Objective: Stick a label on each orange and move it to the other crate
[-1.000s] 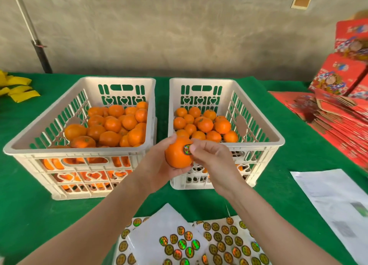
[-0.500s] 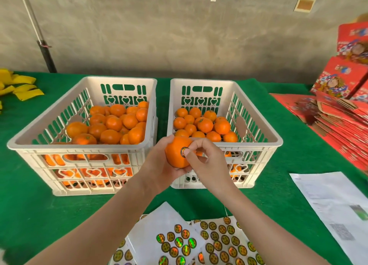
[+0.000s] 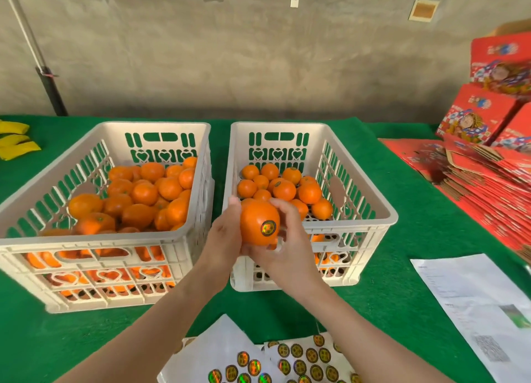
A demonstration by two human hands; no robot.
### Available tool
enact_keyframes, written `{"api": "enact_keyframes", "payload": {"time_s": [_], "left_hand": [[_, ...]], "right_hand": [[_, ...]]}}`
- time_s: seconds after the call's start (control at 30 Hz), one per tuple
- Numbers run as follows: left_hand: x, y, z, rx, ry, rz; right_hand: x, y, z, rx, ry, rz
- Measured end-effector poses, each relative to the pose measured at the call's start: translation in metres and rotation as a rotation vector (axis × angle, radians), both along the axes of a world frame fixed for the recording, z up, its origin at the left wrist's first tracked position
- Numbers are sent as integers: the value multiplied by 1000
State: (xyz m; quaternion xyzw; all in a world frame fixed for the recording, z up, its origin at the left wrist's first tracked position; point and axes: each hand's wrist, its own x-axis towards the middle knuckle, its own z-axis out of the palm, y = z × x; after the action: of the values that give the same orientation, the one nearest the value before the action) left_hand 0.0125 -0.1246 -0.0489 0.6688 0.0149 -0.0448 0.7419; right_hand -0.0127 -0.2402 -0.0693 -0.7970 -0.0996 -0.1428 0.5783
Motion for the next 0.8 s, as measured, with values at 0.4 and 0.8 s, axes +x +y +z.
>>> {"api": "enact_keyframes", "payload": {"time_s": [0.4,0.8], "left_hand": [[83,-17,-30,1010,-515,50],[80,-17,-30,1073,-503,36]], "right_hand": [[142,-98,33,-403,318,-273],[212,-125,-30,-1430,476,-40]]}}
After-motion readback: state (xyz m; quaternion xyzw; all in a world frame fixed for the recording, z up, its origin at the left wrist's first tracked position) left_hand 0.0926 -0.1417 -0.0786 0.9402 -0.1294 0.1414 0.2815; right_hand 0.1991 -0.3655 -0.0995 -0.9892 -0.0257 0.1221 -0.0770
